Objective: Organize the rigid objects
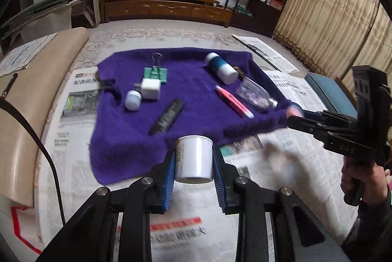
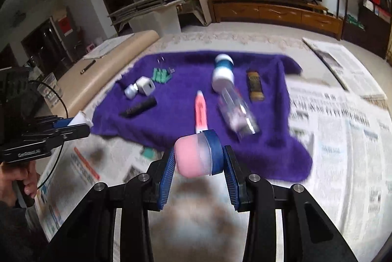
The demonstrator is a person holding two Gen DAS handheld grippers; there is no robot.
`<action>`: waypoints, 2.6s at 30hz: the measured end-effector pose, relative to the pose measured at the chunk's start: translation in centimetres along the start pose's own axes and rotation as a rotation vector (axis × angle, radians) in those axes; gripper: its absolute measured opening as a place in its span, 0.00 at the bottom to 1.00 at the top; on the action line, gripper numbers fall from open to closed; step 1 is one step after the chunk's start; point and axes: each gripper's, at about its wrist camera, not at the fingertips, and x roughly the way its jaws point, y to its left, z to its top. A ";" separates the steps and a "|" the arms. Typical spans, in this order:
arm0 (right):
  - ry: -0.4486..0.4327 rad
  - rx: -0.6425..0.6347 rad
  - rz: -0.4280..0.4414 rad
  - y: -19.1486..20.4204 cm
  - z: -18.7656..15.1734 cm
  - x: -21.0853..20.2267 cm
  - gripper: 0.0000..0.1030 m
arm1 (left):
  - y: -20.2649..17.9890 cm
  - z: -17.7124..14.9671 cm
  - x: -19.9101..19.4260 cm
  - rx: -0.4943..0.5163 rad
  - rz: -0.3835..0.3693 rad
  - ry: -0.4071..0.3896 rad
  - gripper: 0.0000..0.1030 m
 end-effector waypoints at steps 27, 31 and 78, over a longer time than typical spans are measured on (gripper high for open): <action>0.173 -0.254 0.049 4.9 5.6 11.6 0.37 | 5.5 5.8 9.5 0.056 0.097 0.175 0.27; 0.193 -0.274 0.043 5.0 5.5 12.4 0.37 | 5.3 6.0 10.0 0.077 0.094 0.189 0.27; 0.154 -0.128 -0.138 6.8 -0.3 -0.5 1.00 | -3.2 0.3 -3.2 0.187 0.183 0.119 0.99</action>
